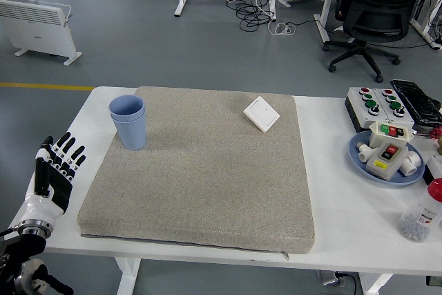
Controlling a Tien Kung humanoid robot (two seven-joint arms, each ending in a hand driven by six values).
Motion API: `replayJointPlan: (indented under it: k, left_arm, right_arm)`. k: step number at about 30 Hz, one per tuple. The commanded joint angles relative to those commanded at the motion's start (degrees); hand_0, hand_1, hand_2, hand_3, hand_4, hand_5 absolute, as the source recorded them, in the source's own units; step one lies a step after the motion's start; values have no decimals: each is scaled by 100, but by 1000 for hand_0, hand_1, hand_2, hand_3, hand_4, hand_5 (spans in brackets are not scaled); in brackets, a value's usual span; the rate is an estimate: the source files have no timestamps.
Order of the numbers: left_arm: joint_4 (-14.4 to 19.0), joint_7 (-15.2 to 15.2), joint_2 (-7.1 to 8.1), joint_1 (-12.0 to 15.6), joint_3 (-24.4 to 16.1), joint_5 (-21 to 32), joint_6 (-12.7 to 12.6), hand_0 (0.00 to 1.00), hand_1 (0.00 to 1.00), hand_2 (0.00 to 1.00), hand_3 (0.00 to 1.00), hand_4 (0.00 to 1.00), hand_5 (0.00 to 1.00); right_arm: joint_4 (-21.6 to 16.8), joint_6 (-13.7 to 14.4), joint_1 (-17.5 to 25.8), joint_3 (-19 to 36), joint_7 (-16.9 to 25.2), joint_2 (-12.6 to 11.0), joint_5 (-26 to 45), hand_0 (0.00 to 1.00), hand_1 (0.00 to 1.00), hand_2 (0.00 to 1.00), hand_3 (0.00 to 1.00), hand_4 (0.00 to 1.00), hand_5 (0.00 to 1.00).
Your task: Push cup pick cup insert cup
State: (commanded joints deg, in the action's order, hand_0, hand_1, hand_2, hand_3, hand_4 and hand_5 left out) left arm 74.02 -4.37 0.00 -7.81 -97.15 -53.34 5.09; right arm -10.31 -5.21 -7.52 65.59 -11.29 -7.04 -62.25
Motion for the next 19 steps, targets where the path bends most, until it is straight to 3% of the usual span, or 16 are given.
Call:
replayJointPlan:
  k: [19]
  left_arm:
    - [4, 99, 0, 7, 7, -76, 111, 913, 901, 975, 937, 621, 998]
  right_arm:
    - [0, -3, -2, 16, 3, 4, 7, 773, 682, 674, 566, 129, 479]
